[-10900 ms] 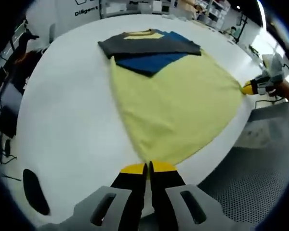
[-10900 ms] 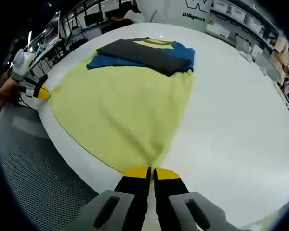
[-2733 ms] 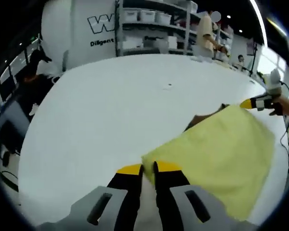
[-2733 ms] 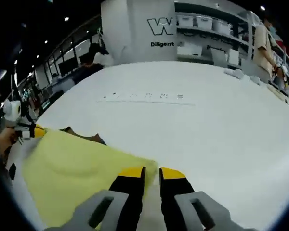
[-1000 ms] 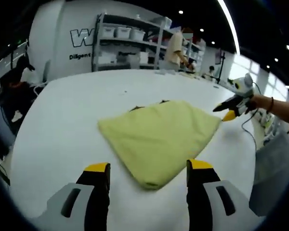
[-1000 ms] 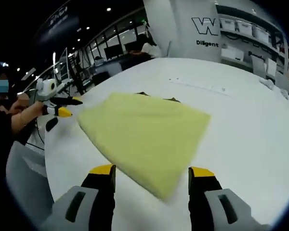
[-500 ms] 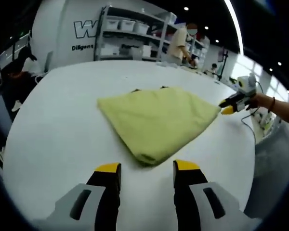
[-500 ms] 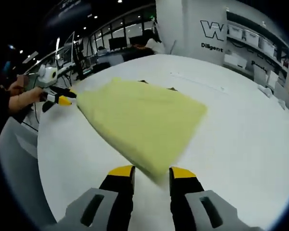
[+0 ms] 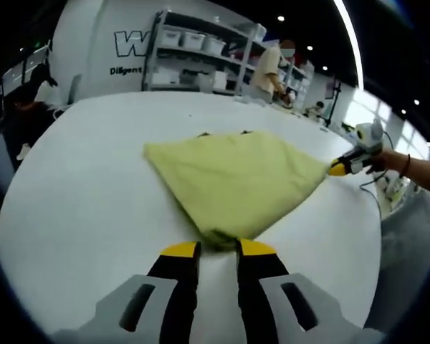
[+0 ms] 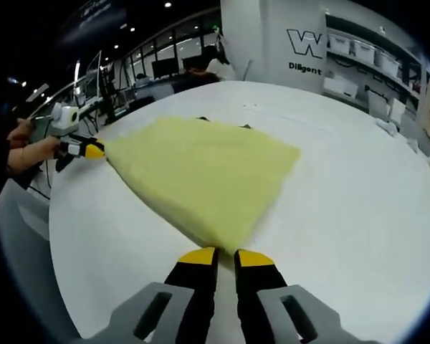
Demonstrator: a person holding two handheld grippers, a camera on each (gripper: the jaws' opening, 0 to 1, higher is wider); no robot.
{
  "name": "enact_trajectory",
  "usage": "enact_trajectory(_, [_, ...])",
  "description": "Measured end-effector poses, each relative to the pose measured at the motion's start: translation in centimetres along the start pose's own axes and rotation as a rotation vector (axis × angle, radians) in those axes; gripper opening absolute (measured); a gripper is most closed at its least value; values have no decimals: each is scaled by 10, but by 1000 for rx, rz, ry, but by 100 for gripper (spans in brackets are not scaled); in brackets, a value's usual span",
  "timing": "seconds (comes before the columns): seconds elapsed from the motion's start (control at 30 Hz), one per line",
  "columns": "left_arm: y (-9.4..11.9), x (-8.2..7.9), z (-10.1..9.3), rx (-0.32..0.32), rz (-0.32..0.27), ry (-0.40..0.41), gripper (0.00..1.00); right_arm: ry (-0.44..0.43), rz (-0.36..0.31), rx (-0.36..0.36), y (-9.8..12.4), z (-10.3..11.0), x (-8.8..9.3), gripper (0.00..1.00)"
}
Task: Fold the garment on the visible template until the final outline fits inside the template.
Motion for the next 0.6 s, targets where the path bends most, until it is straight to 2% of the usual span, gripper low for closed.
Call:
enact_trajectory(0.13, [-3,0,-2,0,4,-23,11,-5,2,3,0,0,1,0])
enact_trajectory(0.23, [-4,-1,-4,22,-7,-28,1,-1,8,4,0,0,2,0])
enact_trajectory(0.4, [-3,-1,-4,34,1,-86,0,7,18,-1,1,0,2,0])
enact_trajectory(0.6, [5,-1,4,30,42,-206,0,11,20,9,3,-4,0,0])
Point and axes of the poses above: the point that each gripper's makers call its tool centre point, and the gripper's own axes: y roughly backward along the fingers, z roughly to its left, x roughly out of its underside, the point moved 2 cm from there along y, roughly backward along the fingers, and after that the axes turned 5 degrees about -y, right-handed, at the moved point
